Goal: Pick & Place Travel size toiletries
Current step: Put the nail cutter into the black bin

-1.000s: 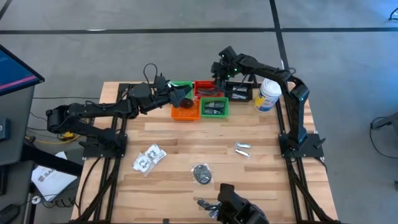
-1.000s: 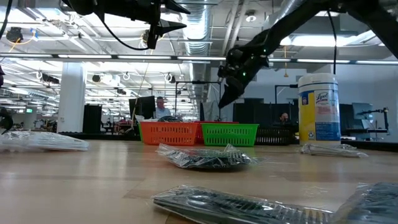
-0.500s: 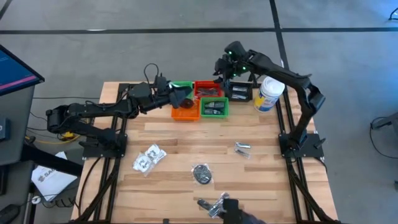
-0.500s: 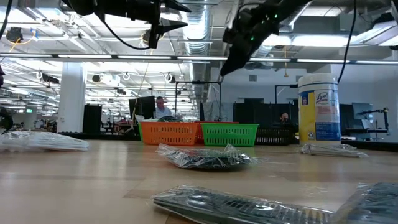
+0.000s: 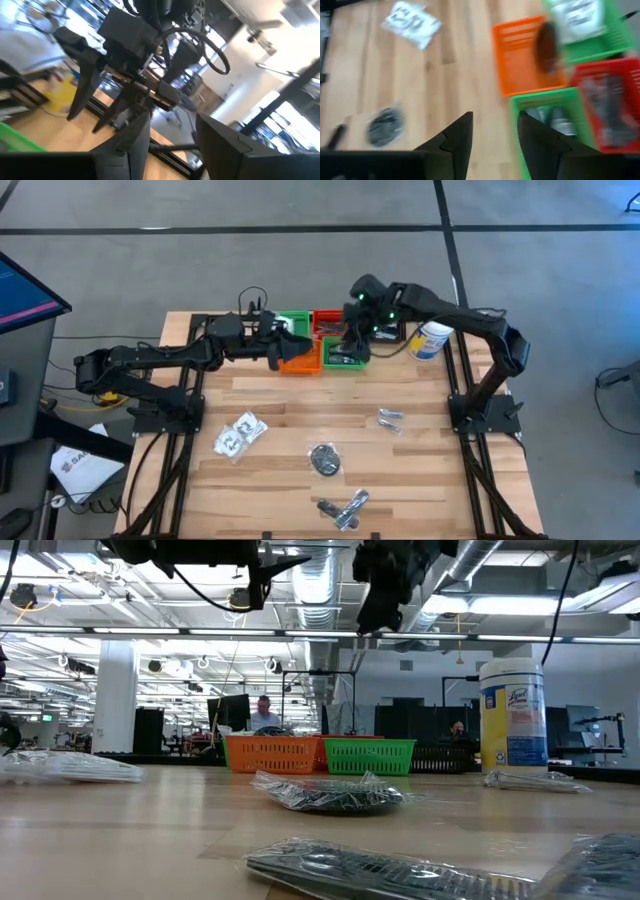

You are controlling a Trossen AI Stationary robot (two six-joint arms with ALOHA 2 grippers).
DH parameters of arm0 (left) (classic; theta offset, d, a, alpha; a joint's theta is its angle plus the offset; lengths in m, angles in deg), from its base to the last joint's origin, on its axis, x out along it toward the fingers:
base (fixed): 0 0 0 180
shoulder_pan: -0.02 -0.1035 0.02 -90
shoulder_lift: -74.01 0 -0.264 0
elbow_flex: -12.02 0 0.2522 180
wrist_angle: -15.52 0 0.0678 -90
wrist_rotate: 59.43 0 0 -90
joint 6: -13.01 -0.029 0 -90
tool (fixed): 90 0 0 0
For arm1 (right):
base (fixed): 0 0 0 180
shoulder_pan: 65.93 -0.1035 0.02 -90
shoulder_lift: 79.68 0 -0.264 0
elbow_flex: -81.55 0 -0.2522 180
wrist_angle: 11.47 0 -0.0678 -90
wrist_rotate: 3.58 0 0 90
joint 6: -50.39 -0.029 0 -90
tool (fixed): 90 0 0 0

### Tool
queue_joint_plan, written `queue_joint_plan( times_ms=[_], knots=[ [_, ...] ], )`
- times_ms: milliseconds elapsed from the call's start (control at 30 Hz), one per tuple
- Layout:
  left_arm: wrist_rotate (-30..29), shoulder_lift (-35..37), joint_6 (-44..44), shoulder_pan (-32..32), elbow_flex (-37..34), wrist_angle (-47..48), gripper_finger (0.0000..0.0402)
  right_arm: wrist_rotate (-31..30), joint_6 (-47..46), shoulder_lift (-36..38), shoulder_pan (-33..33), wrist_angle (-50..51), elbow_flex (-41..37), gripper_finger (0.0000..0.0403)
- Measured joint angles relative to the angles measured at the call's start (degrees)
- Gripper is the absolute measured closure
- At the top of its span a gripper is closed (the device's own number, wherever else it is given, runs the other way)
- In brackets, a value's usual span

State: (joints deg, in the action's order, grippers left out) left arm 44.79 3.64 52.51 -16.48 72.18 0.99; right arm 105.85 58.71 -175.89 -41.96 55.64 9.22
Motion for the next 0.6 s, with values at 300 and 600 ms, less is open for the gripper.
queue_joint_plan(
  times_ms=[300, 600],
  knots=[
    [3.8, 0.0, 0.1, 3.8, -0.6, 0.2, 0.0247, -0.2, -8.4, 0.0, -10.8, 4.0, 0.0, 0.0285],
    [3.8, 0.0, 0.2, 8.2, -4.1, 0.2, 0.0247, -1.6, -15.2, 0.0, -17.9, 6.9, -5.1, 0.0324]
  ],
)
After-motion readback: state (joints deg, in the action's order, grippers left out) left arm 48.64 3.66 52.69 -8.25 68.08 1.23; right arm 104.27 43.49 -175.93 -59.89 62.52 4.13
